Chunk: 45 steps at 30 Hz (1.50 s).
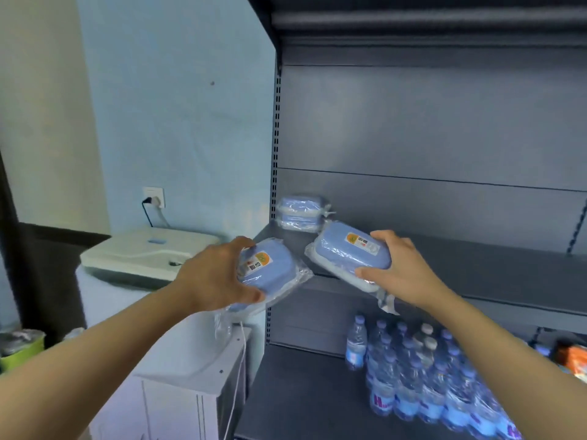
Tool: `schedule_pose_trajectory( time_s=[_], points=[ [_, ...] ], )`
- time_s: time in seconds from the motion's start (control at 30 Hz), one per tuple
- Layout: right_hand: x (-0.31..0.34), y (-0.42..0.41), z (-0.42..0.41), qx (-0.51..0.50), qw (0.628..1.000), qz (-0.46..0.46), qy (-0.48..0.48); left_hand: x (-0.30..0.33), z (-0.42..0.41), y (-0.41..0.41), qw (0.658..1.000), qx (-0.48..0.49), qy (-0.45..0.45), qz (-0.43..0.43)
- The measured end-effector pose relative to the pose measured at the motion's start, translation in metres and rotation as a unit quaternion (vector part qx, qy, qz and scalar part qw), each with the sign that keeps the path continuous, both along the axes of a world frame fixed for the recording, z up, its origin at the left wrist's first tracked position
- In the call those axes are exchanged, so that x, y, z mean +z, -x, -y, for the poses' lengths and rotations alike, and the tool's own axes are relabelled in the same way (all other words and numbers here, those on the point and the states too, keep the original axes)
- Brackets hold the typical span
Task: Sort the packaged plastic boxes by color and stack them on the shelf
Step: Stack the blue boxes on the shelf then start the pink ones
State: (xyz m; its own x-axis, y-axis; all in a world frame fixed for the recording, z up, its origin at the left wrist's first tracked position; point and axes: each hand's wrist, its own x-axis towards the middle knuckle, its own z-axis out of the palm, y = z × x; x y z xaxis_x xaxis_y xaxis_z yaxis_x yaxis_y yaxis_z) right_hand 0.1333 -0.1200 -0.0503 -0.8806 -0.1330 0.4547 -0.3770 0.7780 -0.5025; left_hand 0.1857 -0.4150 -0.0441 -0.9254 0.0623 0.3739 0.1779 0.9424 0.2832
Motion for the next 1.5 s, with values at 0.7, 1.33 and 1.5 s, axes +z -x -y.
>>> schedule_pose_trajectory(
  time_s=[0.7,1.33,1.5],
  points=[
    [0.003,0.241,0.111,0.035,0.983,0.107,-0.147,0.041,0.107,0.236,0.998,-0.045,0.038,-0.003],
    [0.048,0.184,0.135,0.097,0.892,0.211,0.388,0.042,0.009,0.226,0.987,-0.061,0.036,-0.146],
    [0.067,0.180,0.105,0.123,0.920,0.160,0.336,0.058,0.001,0.219,0.988,-0.121,-0.074,-0.068]
  ],
)
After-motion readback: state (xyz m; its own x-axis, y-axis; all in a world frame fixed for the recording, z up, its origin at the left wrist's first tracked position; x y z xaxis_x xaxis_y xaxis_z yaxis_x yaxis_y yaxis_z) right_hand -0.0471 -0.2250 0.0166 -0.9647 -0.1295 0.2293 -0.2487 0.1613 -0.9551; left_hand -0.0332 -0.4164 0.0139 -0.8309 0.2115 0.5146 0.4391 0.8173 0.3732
